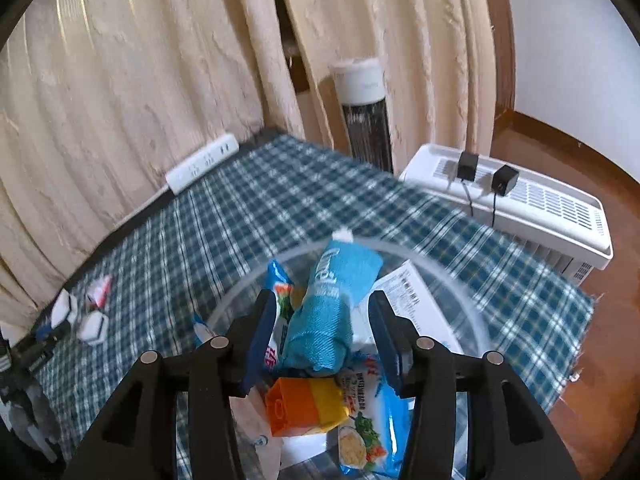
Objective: Organize objects
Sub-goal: 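Drop the teal pouch into the clear bowl with the right gripper while the left gripper holds the sponge, then carry the white sponge over the clear bowl and open the left gripper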
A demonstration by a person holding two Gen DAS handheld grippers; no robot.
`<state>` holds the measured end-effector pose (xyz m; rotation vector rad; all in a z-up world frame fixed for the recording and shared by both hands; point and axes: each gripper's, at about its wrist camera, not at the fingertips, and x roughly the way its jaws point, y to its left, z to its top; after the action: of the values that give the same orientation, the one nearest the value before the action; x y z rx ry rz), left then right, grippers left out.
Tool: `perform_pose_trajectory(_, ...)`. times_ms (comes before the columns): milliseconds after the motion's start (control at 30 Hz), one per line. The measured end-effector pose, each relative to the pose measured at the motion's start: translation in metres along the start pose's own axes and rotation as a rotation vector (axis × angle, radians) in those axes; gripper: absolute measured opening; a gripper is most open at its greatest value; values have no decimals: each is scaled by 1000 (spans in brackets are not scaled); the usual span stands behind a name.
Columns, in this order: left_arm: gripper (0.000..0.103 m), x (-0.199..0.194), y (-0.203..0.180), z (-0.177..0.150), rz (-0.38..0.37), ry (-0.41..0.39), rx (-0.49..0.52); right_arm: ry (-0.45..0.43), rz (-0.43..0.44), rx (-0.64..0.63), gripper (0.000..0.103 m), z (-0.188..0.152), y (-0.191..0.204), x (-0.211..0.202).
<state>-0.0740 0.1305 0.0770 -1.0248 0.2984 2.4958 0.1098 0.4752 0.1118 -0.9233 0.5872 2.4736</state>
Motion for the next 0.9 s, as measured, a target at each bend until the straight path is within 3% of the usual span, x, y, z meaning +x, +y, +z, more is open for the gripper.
perform_pose_trajectory(300,43,-18,-22,1,-13,0,26,-69,51,58,50,1,-16,-25)
perform_pose_trajectory(633,43,-44,-90,1,-71,-34,117,-83,123,76,50,-9,-33,-30)
perform_pose_trajectory(900,43,-43,-151,0,-116,-14,196,-86,171,101,50,-15,-59,-30)
